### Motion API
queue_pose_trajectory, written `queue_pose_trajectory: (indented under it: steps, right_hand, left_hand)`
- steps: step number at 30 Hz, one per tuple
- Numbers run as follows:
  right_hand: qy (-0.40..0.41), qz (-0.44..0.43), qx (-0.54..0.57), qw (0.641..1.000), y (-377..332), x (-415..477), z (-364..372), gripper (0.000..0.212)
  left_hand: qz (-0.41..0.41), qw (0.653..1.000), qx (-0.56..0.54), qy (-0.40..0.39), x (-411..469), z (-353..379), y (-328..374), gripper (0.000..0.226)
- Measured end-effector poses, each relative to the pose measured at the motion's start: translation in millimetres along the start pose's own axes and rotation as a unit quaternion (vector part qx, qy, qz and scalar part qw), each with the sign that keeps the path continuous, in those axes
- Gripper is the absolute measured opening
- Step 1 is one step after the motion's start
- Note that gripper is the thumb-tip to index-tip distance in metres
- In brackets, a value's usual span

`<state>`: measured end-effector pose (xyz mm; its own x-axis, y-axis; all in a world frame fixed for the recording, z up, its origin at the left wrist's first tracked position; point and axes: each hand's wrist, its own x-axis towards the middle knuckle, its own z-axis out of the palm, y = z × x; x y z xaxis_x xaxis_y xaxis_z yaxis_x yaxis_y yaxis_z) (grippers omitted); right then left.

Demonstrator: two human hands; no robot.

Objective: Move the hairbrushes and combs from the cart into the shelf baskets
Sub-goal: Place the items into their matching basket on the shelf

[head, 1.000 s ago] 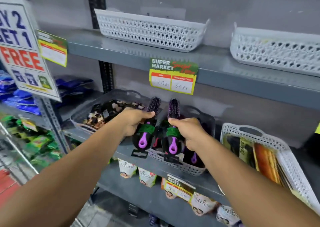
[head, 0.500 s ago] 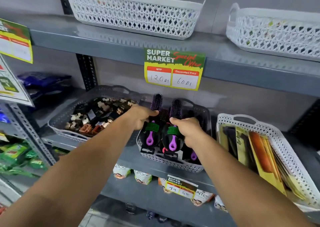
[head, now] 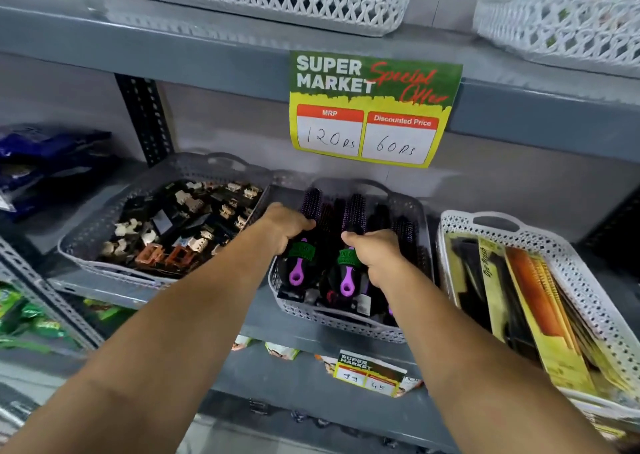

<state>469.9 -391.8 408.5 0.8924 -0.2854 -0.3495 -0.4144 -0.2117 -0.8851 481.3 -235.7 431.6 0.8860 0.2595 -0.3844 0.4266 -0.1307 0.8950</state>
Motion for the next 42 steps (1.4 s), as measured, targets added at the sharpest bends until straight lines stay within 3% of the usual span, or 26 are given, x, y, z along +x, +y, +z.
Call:
queue_pose_trajectory:
  steps: [4,7,9,12,17,31,35,42]
  right_hand:
    - [-0.008,-0.002,-0.013,1.0,6.1,7.0,2.1,0.044]
    - [-0.003,-0.015,-0.05,0.999,10.2,8.4,4.8,0.031]
    - [0.01,-0.026,-0.084,0.996,11.2,8.1,7.0,0.034]
    - [0.025,-0.031,-0.146,0.989,11.4,6.5,7.7,0.032]
    - [0.045,-0.042,-0.188,0.98,12.0,5.0,0.0,0.04]
    - [0.096,-0.089,-0.211,0.969,19.7,-4.1,1.0,0.024]
    - [0.106,-0.103,-0.261,0.954,22.8,-7.4,-1.7,0.031]
    - [0.082,-0.084,-0.289,0.95,21.4,-8.3,-6.9,0.023]
  left_hand:
    - [-0.003,1.0,0.008,-0.015,4.2,9.2,1.3,0.044]
    - [0.004,0.999,0.035,-0.026,7.9,14.7,4.2,0.03]
    - [0.013,0.996,0.075,-0.039,5.5,19.4,6.6,0.007]
    - [0.02,0.989,0.142,-0.027,4.1,28.1,2.1,0.004]
    - [0.045,0.981,0.19,-0.01,7.9,34.0,-8.9,0.02]
    - [0.071,0.954,0.288,0.031,8.1,28.8,-12.4,0.015]
    - [0.1,0.935,0.339,0.043,7.0,32.8,-15.3,0.03]
    - [0.127,0.904,0.408,0.029,3.3,32.1,-12.2,0.03]
